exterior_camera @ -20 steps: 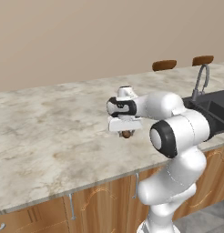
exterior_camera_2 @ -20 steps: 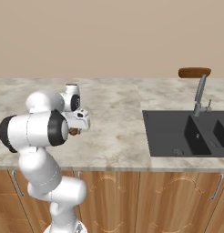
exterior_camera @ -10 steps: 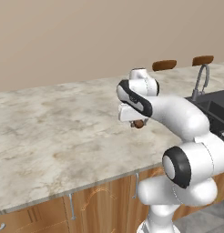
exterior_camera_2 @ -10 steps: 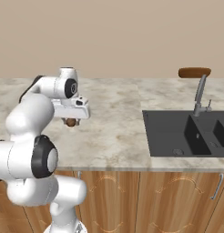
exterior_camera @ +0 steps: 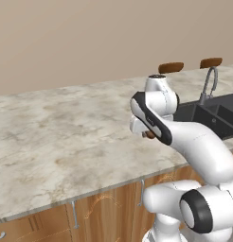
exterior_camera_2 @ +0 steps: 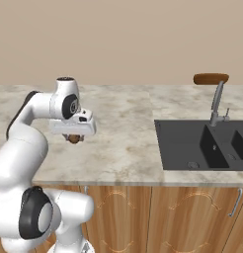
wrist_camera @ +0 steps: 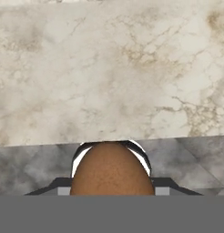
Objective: Gather the eggs and milk located in the vicinity of the sink area and place them right next to the bowl.
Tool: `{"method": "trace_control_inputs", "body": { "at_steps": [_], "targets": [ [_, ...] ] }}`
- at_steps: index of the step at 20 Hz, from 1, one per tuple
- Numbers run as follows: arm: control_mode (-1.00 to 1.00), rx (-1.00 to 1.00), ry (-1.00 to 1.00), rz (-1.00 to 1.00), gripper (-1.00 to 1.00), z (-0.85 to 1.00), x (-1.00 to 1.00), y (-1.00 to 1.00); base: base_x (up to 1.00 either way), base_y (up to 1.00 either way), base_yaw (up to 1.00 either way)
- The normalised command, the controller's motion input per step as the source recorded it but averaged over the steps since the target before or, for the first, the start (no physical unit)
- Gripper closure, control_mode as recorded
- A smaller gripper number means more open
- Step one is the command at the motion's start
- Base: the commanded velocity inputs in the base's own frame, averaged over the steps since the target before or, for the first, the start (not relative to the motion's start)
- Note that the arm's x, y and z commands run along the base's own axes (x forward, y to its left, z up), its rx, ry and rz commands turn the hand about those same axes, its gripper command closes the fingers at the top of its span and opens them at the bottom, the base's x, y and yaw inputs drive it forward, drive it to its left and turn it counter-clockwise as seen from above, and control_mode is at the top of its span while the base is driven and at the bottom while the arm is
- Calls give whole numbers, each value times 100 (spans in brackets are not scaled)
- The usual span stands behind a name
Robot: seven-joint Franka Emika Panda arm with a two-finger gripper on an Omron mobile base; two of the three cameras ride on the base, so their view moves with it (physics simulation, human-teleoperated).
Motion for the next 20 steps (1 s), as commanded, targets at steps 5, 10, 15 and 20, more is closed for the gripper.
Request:
{"method": "trace_control_inputs", "body": {
  "at_steps": [5,10,15,20],
  "targets": [
    [100,0,0,0,100,0,0,0,0,0,0],
    [100,0,0,0,100,0,0,0,-38,-73,-9],
    [100,0,0,0,100,0,0,0,-16,-100,-20],
    [100,0,0,0,100,0,0,0,0,-100,-18]
  ]
}}
